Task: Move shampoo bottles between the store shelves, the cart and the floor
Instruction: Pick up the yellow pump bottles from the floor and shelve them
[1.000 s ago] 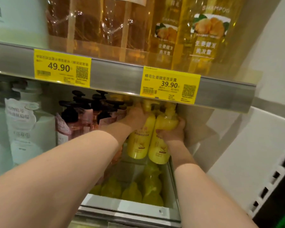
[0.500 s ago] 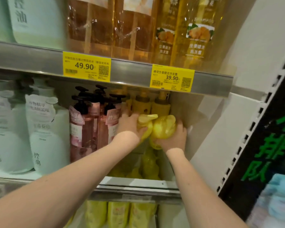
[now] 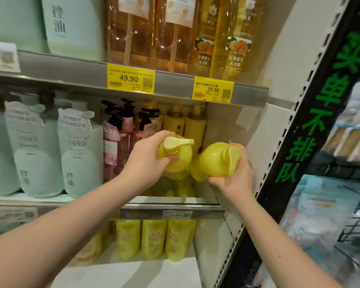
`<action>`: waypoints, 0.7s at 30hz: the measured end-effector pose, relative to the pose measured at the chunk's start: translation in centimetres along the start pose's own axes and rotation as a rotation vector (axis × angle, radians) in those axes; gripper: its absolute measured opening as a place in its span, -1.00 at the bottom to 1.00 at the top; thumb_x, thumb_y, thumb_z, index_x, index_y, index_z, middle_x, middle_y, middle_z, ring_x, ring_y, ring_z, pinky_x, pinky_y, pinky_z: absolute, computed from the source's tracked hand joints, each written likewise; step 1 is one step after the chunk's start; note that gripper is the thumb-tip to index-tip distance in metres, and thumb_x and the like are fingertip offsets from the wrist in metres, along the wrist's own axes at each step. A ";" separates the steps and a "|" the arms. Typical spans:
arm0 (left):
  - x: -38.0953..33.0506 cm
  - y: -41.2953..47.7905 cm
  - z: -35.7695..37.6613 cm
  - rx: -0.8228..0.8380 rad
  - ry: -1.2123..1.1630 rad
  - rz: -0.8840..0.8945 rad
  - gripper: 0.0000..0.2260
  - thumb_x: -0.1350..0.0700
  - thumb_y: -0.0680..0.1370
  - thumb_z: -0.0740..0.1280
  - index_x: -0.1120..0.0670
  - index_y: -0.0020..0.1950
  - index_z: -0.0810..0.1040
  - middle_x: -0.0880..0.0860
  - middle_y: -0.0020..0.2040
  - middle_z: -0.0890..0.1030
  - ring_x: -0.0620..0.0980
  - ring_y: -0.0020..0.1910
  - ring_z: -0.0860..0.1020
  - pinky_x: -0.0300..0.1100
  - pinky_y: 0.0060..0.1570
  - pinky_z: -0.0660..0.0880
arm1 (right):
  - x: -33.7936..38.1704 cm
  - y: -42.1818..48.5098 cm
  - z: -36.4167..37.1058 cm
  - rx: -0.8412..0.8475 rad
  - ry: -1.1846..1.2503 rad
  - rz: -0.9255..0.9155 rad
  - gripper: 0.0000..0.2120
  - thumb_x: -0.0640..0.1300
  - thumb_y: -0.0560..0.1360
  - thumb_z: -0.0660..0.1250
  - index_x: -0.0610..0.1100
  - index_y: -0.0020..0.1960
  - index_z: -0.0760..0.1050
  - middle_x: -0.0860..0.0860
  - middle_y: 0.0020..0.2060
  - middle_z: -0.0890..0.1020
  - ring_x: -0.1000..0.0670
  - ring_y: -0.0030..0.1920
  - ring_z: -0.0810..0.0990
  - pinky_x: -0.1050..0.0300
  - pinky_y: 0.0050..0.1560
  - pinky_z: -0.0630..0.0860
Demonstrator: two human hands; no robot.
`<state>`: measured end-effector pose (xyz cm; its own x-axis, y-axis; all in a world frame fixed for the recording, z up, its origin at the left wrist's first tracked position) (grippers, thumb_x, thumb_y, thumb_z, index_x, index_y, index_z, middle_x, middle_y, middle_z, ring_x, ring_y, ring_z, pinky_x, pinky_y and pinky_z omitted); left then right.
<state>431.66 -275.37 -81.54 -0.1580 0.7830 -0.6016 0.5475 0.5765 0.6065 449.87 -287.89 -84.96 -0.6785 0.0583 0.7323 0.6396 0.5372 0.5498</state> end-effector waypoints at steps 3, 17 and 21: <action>-1.6 -0.5 -2.8 0.021 -0.020 0.069 -0.58 0.10 0.41 0.50 -0.09 0.23 0.52 -0.09 0.11 0.61 -0.04 0.09 0.54 -0.12 0.10 0.47 | 2.8 -1.2 -2.7 0.027 -0.063 -0.068 -0.08 -0.17 0.03 0.67 0.01 0.29 0.31 0.07 0.03 0.51 0.02 0.03 0.49 0.34 -0.15 0.35; -2.5 -7.3 -5.9 0.419 -0.299 0.016 -0.68 0.03 0.30 0.52 -0.06 0.01 0.59 -0.13 -0.09 0.67 -0.20 -0.10 0.64 -0.29 -0.09 0.58 | 4.8 -10.2 -7.4 0.270 -0.010 0.130 -0.04 -0.03 -0.19 0.67 0.12 0.18 0.44 0.10 0.06 0.61 0.01 0.10 0.59 -0.14 0.08 0.56; -0.8 -10.0 -3.3 0.534 -0.281 -0.018 -0.70 0.06 0.30 0.54 -0.05 0.00 0.60 -0.13 -0.07 0.66 -0.20 -0.07 0.62 -0.34 -0.02 0.54 | 1.9 -13.6 -6.4 0.319 -0.038 0.222 -0.10 -0.17 -0.12 0.71 0.10 0.16 0.44 0.13 0.04 0.60 0.06 0.09 0.58 -0.07 0.13 0.54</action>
<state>423.62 -281.02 -85.43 0.0118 0.6406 -0.7678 0.8952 0.3353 0.2936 442.19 -300.42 -88.48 -0.5528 0.2305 0.8008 0.6319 0.7424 0.2225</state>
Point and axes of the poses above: each hand's wrist, its own y-axis towards the middle knuckle, its own z-axis out of the palm, x = y × z, the point moved 2 cm from there along y, towards the middle knuckle
